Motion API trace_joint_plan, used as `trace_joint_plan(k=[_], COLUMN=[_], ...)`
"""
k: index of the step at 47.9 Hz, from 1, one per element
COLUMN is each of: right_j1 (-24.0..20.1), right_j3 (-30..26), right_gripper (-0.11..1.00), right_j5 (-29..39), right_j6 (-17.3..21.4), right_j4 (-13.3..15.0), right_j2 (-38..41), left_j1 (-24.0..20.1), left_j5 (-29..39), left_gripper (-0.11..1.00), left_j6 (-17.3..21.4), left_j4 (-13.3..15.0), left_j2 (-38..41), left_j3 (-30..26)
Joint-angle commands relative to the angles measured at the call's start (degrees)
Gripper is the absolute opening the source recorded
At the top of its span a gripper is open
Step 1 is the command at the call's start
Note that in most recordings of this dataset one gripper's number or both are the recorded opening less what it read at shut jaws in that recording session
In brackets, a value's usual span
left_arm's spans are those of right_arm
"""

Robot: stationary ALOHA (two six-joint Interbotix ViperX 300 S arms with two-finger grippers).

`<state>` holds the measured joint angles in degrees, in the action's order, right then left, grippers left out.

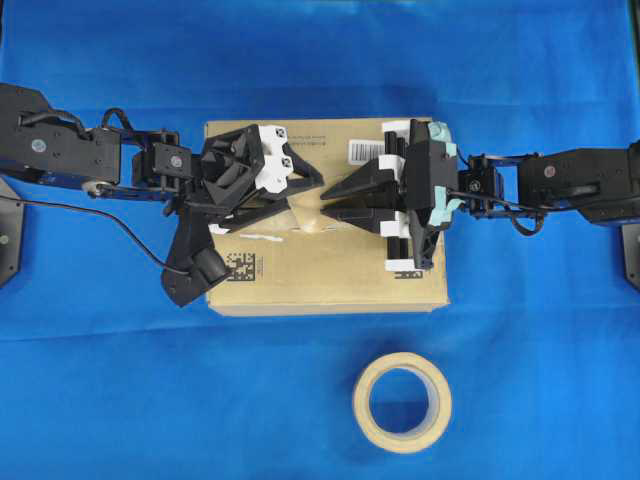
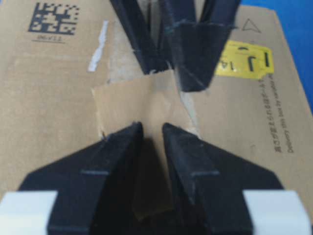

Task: Apply tape along the seams of the closed cardboard box to seal it securely.
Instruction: 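Press the tape onto the seam with both grippers from opposite sides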

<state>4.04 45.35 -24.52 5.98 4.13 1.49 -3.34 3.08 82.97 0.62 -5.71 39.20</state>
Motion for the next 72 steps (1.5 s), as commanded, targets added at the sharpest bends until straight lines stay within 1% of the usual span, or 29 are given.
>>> trace_joint_plan(k=[1,3,8,17,23,34,72], right_j1=[0.0,0.0,0.0,0.0,0.0,0.0,0.0], right_j3=[-0.7,-0.7,-0.7,-0.6,-0.6,-0.5,-0.5], right_gripper=[0.28,0.28,0.28,0.28,0.28,0.28,0.28], right_j5=[0.2,0.3,0.5,0.8,0.8,0.9,1.2], right_j6=[0.1,0.1,0.2,0.5,0.6,0.7,0.7], right_j4=[-0.2,-0.2,-0.2,-0.2,-0.2,-0.2,-0.2], right_j2=[-0.4,-0.4,-0.4,-0.4,-0.4,-0.4,-0.5], left_j1=[-0.4,-0.4,-0.4,-0.7,-0.8,-0.8,-0.8], left_j5=[0.1,0.2,1.5,6.7,8.9,10.8,12.8], left_gripper=[0.65,0.63,0.63,0.63,0.63,0.63,0.63], left_j6=[1.8,2.6,3.9,4.2,4.2,4.2,4.2], left_j4=[0.1,0.1,0.1,0.1,0.1,0.1,-0.1], left_j2=[-0.6,-0.7,-0.7,-1.1,-1.6,-1.8,-3.5], left_j3=[-0.9,-0.9,-1.3,-2.4,-2.6,-2.5,-2.3])
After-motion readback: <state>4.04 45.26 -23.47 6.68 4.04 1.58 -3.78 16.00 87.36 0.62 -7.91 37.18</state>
